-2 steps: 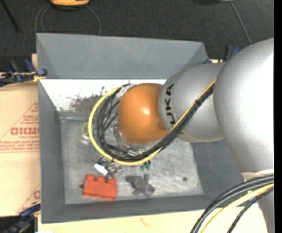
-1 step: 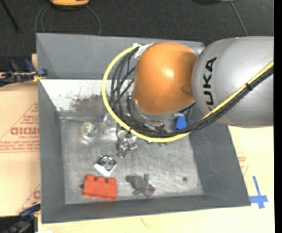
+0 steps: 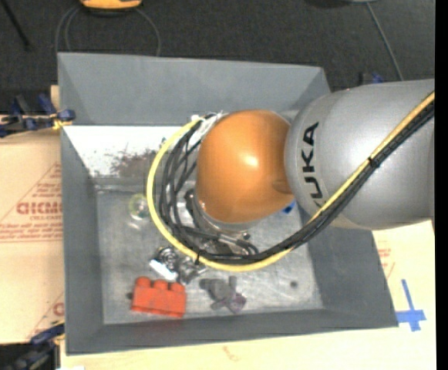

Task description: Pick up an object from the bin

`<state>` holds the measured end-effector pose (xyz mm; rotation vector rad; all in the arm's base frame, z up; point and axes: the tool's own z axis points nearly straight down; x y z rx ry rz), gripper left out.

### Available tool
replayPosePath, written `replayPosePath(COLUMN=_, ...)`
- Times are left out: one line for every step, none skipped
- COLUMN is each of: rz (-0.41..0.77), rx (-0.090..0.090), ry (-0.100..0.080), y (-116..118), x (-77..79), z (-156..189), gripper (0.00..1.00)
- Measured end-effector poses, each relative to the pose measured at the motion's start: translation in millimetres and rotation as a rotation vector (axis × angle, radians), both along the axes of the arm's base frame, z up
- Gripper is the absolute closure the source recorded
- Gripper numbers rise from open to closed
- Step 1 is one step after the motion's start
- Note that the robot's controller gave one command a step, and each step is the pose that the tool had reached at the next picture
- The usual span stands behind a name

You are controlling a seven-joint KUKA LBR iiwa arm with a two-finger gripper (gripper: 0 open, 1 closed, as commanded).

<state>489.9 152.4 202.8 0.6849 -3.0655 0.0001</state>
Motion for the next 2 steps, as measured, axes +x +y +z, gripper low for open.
replayPosePath(rz=-0.054, rx=0.001, ry=0.001, y=-3.2, x=-2.2, z=-34.0, gripper=1.00)
replayPosePath(rz=-0.056, rx=0.002, ry=-0.002, y=-2.9, x=-1.6, z=-32.5, gripper=0.00)
